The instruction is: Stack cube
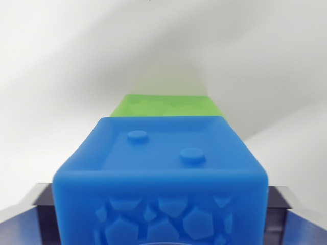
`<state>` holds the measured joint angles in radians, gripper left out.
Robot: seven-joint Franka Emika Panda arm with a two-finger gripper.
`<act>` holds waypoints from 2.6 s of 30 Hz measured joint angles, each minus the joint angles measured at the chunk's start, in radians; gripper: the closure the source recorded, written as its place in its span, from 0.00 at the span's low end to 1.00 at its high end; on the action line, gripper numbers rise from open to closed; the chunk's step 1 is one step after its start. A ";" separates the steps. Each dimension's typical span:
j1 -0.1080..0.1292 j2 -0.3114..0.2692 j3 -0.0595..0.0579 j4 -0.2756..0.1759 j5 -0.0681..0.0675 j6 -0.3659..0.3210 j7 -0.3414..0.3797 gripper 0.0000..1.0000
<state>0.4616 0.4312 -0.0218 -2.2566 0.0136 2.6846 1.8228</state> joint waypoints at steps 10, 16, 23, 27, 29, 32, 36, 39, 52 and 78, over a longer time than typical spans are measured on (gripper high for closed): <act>0.000 0.000 0.000 0.000 0.000 0.000 0.000 0.00; 0.000 0.000 0.000 0.000 0.000 0.000 0.000 0.00; 0.000 -0.001 0.000 0.000 0.000 -0.001 0.000 0.00; 0.000 -0.009 0.000 0.000 0.000 -0.006 0.000 0.00; 0.000 -0.017 0.000 -0.001 0.000 -0.013 0.000 0.00; 0.000 -0.030 0.000 -0.002 0.000 -0.023 0.000 0.00; 0.000 -0.051 0.000 -0.005 0.000 -0.041 0.000 0.00; 0.000 -0.071 0.000 -0.008 0.000 -0.059 0.000 0.00; 0.000 -0.173 -0.001 -0.011 -0.003 -0.156 0.001 0.00; 0.000 -0.374 -0.001 0.053 -0.007 -0.419 0.004 0.00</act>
<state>0.4616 0.0575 -0.0228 -2.2032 0.0062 2.2652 1.8272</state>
